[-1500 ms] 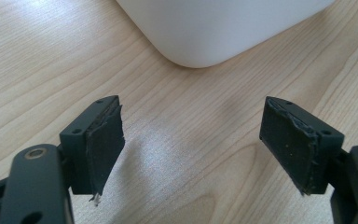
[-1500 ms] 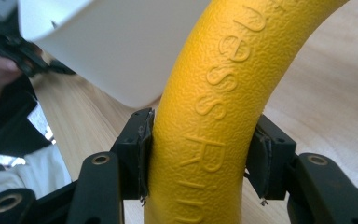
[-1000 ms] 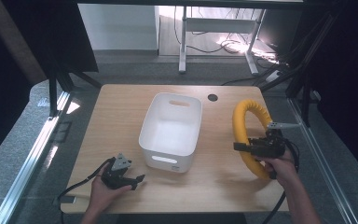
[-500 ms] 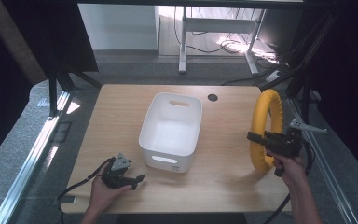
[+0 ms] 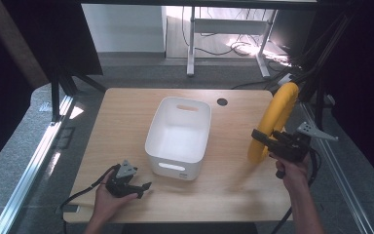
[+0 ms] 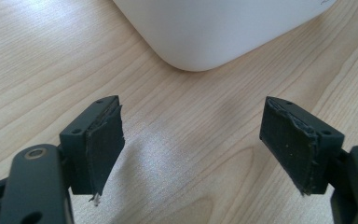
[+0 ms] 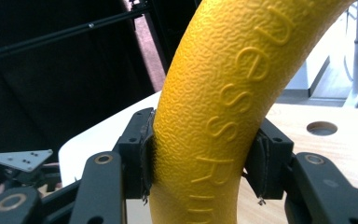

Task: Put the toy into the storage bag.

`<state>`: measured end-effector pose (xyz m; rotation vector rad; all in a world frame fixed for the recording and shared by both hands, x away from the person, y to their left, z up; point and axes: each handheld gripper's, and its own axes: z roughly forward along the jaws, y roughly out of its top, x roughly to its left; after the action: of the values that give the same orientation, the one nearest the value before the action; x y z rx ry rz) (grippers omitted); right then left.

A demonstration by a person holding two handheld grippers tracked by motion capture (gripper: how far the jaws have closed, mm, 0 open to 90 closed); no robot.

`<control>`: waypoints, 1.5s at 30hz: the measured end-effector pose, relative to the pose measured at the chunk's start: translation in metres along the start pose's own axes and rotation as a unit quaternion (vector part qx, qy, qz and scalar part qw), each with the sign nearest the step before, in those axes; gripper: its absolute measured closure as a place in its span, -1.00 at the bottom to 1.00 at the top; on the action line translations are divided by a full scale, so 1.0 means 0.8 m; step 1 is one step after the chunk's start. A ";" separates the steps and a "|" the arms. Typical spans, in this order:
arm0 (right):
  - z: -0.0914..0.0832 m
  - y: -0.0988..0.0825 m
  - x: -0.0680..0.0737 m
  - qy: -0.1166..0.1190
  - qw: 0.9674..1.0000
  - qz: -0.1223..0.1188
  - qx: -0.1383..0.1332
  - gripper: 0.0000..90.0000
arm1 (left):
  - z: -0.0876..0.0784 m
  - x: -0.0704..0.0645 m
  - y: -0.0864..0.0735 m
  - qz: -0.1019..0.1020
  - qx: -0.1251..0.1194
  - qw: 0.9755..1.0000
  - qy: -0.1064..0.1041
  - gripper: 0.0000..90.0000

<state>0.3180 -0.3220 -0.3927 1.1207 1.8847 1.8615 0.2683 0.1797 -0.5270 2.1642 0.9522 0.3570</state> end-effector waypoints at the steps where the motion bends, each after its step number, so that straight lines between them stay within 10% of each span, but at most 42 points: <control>1: 0.002 0.000 0.002 -0.003 1.000 -0.006 -0.001 0.09 | 0.000 0.000 0.000 0.000 0.000 1.000 0.000 -0.52; 33: 0.028 0.007 0.045 -0.046 0.994 -0.071 -0.062 0.09 | 0.002 0.000 0.000 0.002 0.003 1.000 -0.002 -0.52; 45: 0.054 0.003 0.075 -0.075 0.986 -0.119 -0.086 0.09 | 0.004 -0.001 0.000 0.001 0.005 1.000 -0.005 -0.52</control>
<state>0.3076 -0.2506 -0.3772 0.9082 1.6597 1.7179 0.2692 0.1774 -0.5294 2.1739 0.9491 0.3433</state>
